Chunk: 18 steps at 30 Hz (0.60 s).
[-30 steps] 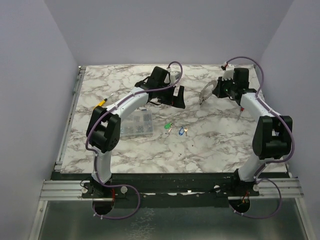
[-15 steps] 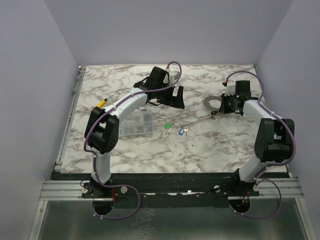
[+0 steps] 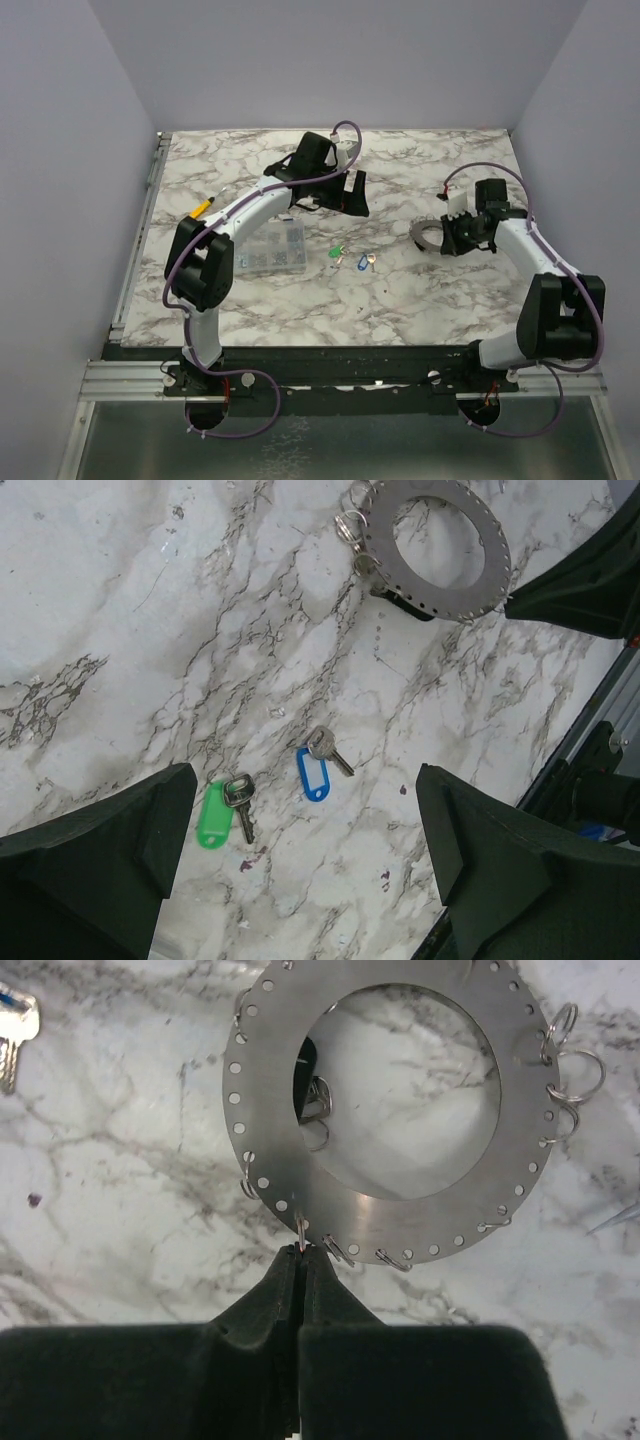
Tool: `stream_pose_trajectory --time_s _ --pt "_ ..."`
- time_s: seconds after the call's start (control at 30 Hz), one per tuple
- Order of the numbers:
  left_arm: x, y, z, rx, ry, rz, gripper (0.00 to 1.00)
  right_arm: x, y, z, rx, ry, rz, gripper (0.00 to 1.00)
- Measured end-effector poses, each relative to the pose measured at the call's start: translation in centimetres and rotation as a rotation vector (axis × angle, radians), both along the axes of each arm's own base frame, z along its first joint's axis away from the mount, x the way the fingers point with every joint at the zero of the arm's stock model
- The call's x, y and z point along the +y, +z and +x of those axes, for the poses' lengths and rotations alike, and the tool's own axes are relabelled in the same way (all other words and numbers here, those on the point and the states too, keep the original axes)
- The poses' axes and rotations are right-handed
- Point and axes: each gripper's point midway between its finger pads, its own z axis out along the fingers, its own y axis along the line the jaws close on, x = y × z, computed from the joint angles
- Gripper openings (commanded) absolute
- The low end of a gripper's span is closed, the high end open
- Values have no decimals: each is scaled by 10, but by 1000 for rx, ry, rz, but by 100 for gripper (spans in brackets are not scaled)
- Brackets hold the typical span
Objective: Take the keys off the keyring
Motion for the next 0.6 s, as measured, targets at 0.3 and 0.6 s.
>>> stream_pose_trajectory --time_s 0.3,0.6 --pt "-1 2 -4 5 -11 -15 99 19 22 -51 32 154 57 1" --pt "-2 3 -5 11 -10 -21 99 18 -2 -30 41 124 51 1"
